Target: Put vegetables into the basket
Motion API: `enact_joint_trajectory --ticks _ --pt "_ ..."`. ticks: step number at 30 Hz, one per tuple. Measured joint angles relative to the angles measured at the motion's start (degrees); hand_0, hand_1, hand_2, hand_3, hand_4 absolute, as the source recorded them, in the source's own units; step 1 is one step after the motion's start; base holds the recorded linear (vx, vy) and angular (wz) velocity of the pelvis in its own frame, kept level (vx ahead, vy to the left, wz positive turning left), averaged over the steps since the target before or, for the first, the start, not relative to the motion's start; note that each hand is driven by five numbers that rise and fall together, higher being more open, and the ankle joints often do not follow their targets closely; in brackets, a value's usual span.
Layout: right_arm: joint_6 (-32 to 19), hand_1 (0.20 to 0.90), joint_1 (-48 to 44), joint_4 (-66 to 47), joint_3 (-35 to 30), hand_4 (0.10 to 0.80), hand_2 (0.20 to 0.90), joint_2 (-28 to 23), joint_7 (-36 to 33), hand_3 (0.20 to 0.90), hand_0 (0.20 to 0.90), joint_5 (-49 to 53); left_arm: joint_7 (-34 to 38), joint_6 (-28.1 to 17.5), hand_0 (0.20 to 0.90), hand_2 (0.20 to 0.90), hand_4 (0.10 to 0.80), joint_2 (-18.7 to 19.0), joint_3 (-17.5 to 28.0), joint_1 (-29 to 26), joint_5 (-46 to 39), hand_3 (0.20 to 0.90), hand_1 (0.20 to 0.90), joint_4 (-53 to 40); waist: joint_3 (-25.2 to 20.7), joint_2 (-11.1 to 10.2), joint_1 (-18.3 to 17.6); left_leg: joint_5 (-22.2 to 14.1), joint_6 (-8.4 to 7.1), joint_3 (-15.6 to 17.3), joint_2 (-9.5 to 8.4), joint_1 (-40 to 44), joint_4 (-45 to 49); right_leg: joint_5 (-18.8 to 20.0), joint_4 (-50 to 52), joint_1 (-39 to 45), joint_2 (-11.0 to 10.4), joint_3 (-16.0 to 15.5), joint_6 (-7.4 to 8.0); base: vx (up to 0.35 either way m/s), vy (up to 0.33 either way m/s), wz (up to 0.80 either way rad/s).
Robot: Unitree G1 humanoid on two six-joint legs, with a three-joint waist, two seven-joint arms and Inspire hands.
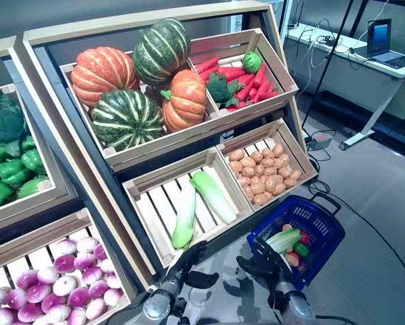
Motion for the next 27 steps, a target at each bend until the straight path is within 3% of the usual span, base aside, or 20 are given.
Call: enact_joint_trajectory --ticks 27 --pt "0.0 0.900 0.0 0.2 0.0 0.800 0.900 0.0 0.7 0.900 0.900 0.0 0.5 0.0 0.900 0.900 0.800 0.1 0.0 0.0 0.1 0.900 0.900 0.0 0.1 -0.1 -0.1 0.0 0.05 0.2 0.02 0.0 0.0 0.0 0.0 -0.1 0.0 0.1 -0.01 0.000 0.000 0.00"
